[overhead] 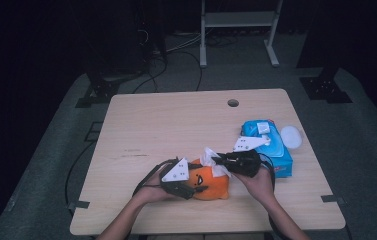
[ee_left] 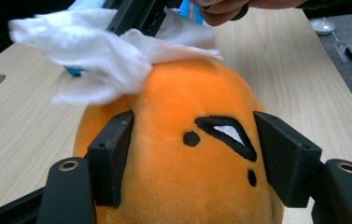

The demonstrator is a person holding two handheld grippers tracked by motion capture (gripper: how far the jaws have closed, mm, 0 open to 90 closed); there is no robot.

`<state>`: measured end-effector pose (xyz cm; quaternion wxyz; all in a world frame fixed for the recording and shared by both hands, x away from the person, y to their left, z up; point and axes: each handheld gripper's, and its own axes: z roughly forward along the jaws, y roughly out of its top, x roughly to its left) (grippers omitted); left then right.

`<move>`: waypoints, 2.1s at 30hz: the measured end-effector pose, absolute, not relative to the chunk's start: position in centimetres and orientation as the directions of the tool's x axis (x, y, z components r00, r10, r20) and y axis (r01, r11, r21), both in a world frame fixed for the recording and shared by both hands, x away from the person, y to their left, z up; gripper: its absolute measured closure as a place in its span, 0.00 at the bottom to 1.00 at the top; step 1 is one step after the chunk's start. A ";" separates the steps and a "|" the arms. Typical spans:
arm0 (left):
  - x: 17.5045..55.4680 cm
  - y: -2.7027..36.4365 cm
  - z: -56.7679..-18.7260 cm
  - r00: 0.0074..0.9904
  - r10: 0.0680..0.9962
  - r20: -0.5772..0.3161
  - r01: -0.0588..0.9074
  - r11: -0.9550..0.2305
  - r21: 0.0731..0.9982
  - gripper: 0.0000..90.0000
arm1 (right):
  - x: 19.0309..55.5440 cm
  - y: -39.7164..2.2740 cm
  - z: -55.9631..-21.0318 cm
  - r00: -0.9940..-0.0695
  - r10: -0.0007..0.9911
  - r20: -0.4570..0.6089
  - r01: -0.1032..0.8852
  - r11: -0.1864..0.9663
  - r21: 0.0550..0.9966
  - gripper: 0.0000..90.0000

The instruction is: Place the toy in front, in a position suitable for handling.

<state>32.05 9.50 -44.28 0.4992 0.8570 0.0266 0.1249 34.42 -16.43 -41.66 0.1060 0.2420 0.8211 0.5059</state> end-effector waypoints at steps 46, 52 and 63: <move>35.3 12.1 -44.3 0.944 0.313 -0.107 0.232 -0.398 0.888 0.35 | 33.2 -17.4 -42.5 -0.856 0.511 0.080 0.309 0.381 0.872 0.90; 35.4 11.8 -44.4 0.934 0.339 -0.114 0.249 -0.385 0.889 0.37 | 32.1 -15.5 -41.7 -0.888 0.459 0.032 0.241 0.405 0.882 0.90; 35.4 12.2 -44.1 0.949 0.295 -0.111 0.226 -0.392 0.892 0.38 | 32.8 -16.7 -42.0 -0.865 0.500 0.047 0.275 0.392 0.878 0.91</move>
